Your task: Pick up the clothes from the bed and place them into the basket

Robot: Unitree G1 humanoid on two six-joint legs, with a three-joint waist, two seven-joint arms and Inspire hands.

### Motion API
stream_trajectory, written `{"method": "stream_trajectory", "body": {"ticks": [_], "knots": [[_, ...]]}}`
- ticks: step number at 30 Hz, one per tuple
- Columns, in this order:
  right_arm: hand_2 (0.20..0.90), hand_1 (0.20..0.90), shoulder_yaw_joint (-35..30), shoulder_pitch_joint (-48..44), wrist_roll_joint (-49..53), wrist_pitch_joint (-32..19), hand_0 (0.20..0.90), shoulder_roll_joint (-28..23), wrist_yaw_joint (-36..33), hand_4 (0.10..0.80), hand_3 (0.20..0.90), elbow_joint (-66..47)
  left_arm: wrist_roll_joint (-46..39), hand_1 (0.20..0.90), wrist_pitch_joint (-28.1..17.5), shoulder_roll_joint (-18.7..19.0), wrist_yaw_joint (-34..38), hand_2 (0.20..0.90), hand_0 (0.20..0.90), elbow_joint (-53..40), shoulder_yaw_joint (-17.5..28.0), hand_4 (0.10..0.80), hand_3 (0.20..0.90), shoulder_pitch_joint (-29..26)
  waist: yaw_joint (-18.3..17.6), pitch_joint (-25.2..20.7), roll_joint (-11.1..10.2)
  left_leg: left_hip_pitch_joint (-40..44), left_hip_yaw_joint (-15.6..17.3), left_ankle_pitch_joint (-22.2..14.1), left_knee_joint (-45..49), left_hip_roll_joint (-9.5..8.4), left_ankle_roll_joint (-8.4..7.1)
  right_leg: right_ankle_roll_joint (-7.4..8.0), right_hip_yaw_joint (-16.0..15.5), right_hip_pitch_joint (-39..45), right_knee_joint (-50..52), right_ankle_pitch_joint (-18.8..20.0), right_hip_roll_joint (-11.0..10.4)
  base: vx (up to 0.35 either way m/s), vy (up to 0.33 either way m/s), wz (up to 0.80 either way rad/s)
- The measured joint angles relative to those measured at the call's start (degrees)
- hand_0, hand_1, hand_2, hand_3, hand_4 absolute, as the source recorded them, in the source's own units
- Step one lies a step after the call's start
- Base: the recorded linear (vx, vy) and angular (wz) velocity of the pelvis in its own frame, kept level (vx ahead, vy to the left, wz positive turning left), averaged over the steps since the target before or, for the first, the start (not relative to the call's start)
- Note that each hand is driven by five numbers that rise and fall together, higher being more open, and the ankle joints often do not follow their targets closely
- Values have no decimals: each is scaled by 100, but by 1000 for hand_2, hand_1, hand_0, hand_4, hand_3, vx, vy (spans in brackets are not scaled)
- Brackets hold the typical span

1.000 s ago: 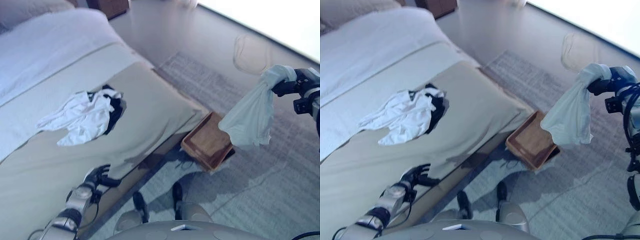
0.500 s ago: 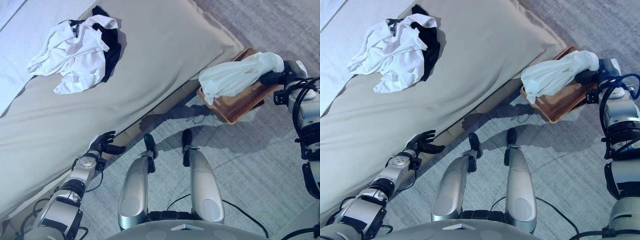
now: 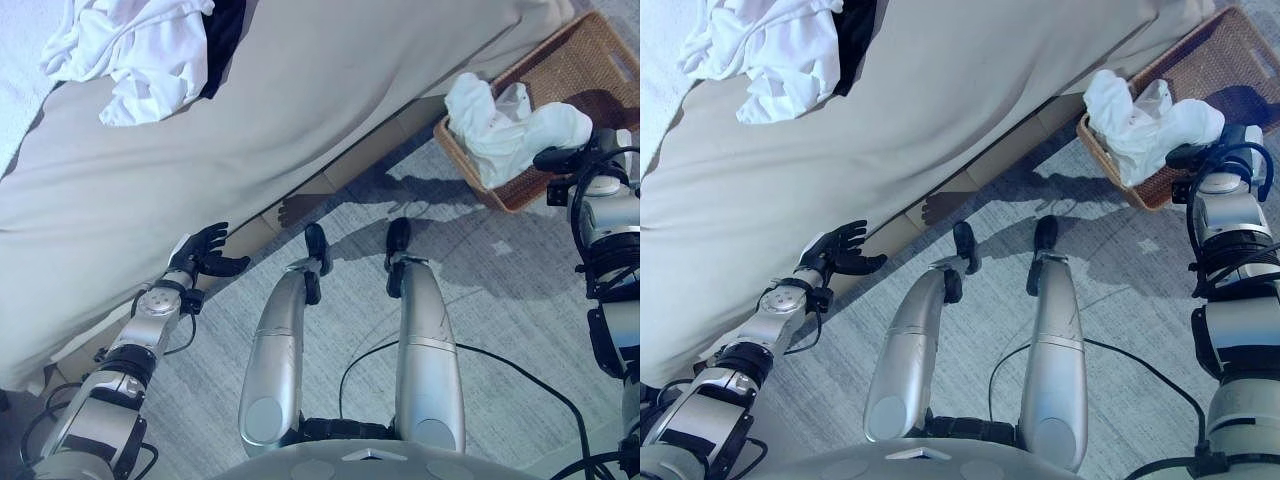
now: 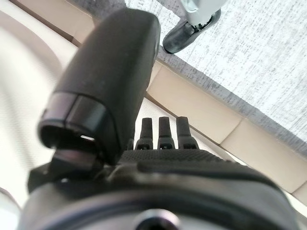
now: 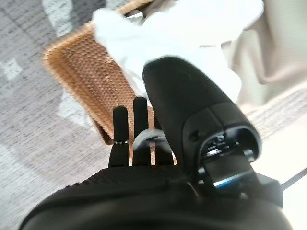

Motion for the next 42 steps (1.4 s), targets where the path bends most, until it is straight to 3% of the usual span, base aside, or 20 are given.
{"method": "stream_trajectory", "body": {"ticks": [9, 14, 20, 23, 25, 28, 30, 33, 37, 38, 41, 42], "knots": [[900, 900, -216, -74, -482, 76, 900, -38, -78, 800, 900, 583, -1, 900, -6, 59, -101, 900, 900, -170, -49, 800, 900, 252, 67, -2, 4, -66, -144, 12, -22, 2, -6, 19, -122, 66, -151, 14, 21, 0, 4, 3], [900, 900, -265, 96, -764, 77, 900, -91, -184, 800, 900, 609, -1, 900, -3, 57, -117, 900, 900, -166, -149, 800, 900, 349, 39, -2, 4, 457, -156, 87, -424, -1, -24, 47, -170, 628, -643, 195, 77, 16, 82, -6], [900, 900, -270, 357, -1444, 67, 900, -527, -307, 800, 900, 541, -3, 900, 4, 47, -107, 900, 900, -100, -151, 800, 900, 354, 4, -2, 3, 1252, -110, 170, -1012, -9, 13, 88, -228, 1507, -1369, 454, 146, 62, 103, -7], [900, 900, -601, 849, -1523, -85, 900, -633, -557, 800, 900, -208, 0, 900, 4, -3, -83, 900, 900, 13, -142, 800, 900, 429, -71, -2, 3, 1864, -99, 343, -1591, -76, 29, 127, -267, 2089, -1858, 599, 148, 70, 178, 1], [900, 900, -1019, 1401, -1644, -306, 900, -646, -583, 800, 900, -1362, 8, 900, 3, -77, -66, 900, 900, 55, -69, 800, 900, 571, -148, -4, 1, 2339, -66, 477, -2070, -93, 42, 165, -291, 2525, -2248, 720, 164, 129, 270, -3], [900, 900, -1394, 1861, -2009, -619, 900, -629, -324, 800, 900, -2541, 67, 900, 11, -317, -74, 900, 900, 173, 182, 800, 900, 702, -261, -5, 2, 2795, -75, 606, -2560, -156, 81, 220, -336, 2949, -2592, 761, 135, 292, 363, 4], [900, 900, -1533, 2183, -2154, -677, 900, -571, 123, 800, 900, -3035, 81, 900, 4, -688, 53, 900, 900, 388, 467, 800, 900, 747, -265, -12, 6, 3220, -94, 716, -2853, -168, 44, 258, -391, 3357, -2827, 827, 162, 238, 268, 12], [900, 900, -1467, 2622, -2601, -901, 900, -525, 1103, 800, 900, -3339, 300, 900, 9, -1082, 47, 900, 900, 597, 493, 800, 900, 1062, -257, -412, -39, 3688, -229, 698, -3177, -183, 47, 288, -588, 3969, -3255, 806, 175, 269, 252, 26], [900, 900, -1168, 2642, -3221, -1034, 900, -525, 1683, 800, 900, -3285, 528, 900, 27, -1268, 33, 900, 900, 835, 497, 800, 900, 1228, -102, -688, -126, 3991, -463, 693, -3237, -226, 39, 327, -868, 4497, -3469, 797, 140, 277, 232, 38], [900, 900, -957, 2645, -3525, -1152, 900, -507, 1811, 800, 900, -3207, 600, 900, 21, -1274, 11, 900, 900, 926, 497, 800, 900, 1338, 4, -949, -189, 3957, -585, 677, -3237, -261, 38, 391, -971, 4546, -3510, 749, 132, 294, 220, 51], [900, 900, -576, 2629, -4119, -1272, 900, -477, 1874, 800, 900, -3070, 826, 900, 59, -1274, -55, 900, 900, 1154, 496, 800, 900, 1350, 267, -1081, -312, 4096, -903, 662, -3116, -286, 40, 400, -1288, 4927, -3562, 742, 110, 224, 182, 61], [900, 900, -376, 2562, -4242, -1287, 900, -466, 1869, 800, 900, -2973, 931, 900, 72, -1247, -75, 900, 900, 1242, 477, 800, 900, 1374, 370, -1133, -378, 4084, -1017, 655, -3038, -340, 38, 468, -1410, 5025, -3541, 679, 68, 179, 147, 76]]}}
